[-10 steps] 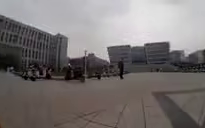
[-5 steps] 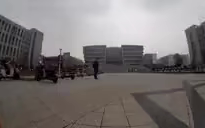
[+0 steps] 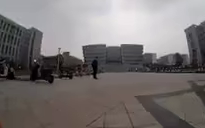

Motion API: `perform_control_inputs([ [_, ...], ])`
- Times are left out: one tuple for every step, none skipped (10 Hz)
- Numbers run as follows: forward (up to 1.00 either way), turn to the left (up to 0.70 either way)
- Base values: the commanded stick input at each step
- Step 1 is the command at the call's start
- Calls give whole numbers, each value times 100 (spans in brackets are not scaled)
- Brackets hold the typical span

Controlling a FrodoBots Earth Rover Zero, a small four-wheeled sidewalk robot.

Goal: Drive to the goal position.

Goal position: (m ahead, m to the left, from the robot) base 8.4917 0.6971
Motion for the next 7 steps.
perform_control_inputs([
  [70, -1],
  [70, -1],
  [70, -1],
  [70, -1],
  [70, -1],
  [70, -1],
  [70, -1],
])
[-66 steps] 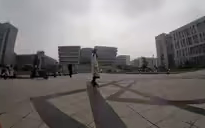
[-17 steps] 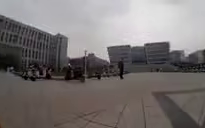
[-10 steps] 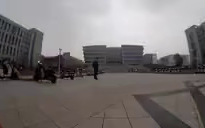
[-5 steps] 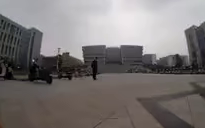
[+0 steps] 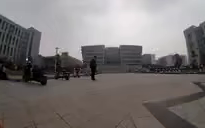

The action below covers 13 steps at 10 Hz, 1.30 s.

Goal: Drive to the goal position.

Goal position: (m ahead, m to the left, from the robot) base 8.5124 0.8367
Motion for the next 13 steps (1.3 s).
perform_control_inputs([
  [70, -1],
  [70, -1],
  [70, -1],
  [70, -1],
  [70, -1],
  [70, -1],
  [70, -1],
  [70, -4],
  [70, -29],
  [70, -36],
  [70, -36],
  [70, -36],
  [70, -1],
])
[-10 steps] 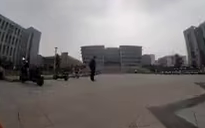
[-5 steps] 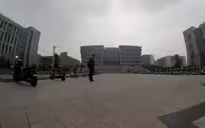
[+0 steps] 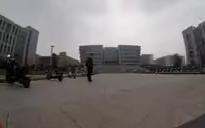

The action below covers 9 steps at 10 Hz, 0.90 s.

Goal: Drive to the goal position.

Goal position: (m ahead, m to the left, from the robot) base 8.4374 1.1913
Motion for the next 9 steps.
perform_control_inputs([
  [70, -1],
  [70, -1],
  [70, -1],
  [70, -1],
  [70, -1],
  [70, -1],
  [70, -1],
  [70, -1],
  [70, -1],
])
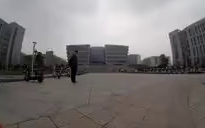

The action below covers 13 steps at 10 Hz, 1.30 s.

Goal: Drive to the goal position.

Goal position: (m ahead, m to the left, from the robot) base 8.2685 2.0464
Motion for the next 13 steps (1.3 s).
perform_control_inputs([
  [70, -1],
  [70, -1],
  [70, -1],
  [70, -1],
  [70, -1],
  [70, -1],
  [70, -1],
  [70, -1],
  [70, -1],
  [70, -1],
  [70, -1],
  [70, -1],
  [70, -1],
])
